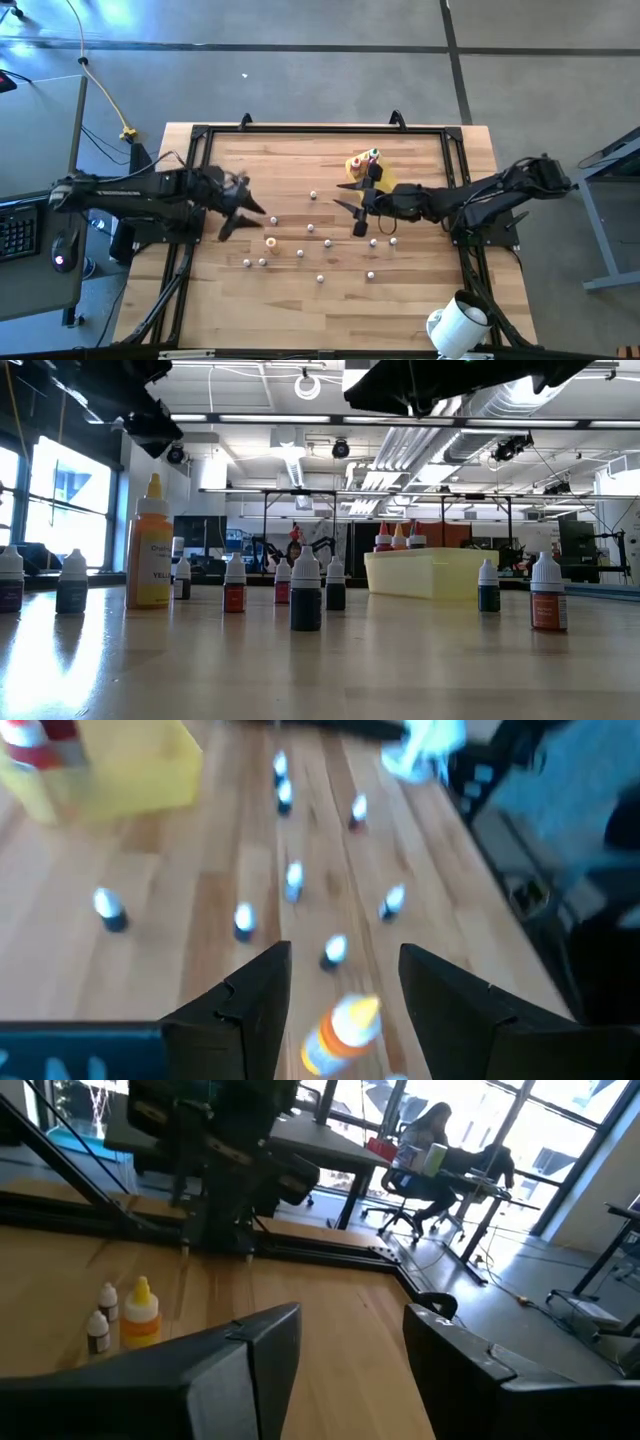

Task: Pick & Place food coloring
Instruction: Put the large yellow food coloring bottle into the bin

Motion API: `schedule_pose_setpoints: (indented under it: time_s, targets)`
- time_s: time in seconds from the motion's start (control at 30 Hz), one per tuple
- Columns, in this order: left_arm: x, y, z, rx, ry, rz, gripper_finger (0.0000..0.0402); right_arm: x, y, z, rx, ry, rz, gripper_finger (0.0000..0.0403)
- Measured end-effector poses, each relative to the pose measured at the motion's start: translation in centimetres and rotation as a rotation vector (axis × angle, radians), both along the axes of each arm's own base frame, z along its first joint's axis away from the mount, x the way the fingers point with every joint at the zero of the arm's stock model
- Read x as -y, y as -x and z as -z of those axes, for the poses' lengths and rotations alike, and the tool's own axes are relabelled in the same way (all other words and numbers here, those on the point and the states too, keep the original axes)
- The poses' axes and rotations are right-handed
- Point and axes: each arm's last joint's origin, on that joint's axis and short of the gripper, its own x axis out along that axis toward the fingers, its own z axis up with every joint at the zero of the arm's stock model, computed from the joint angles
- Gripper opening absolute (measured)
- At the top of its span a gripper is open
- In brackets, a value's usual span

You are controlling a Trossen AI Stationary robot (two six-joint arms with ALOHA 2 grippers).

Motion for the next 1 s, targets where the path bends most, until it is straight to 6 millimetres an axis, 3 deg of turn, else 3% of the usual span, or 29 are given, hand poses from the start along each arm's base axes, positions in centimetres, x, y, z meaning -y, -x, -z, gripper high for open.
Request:
schedule_pose_setpoints:
  time_s: [0.2,0.4,0.7,1.0]
  targets:
    - [3.3,-1.7,1.6,-0.074,-0.136,0.134,0.0186,0.0,0.0,0.1,-0.008,0.001,0.004,0.0172]
    - [5.5,-3.5,2.7,-0.072,-0.246,0.092,0.0186,0.0,0.0,0.1,-0.009,0.002,0.008,0.0172]
    - [5.7,-4.6,3.9,-0.112,-0.319,0.003,0.0186,0.0,0.0,0.1,-0.013,0.002,0.008,0.0172]
    - [5.9,-4.5,4.2,-0.16,-0.209,0.003,0.0186,0.0,0.0,0.2,-0.013,0.002,0.008,0.0172]
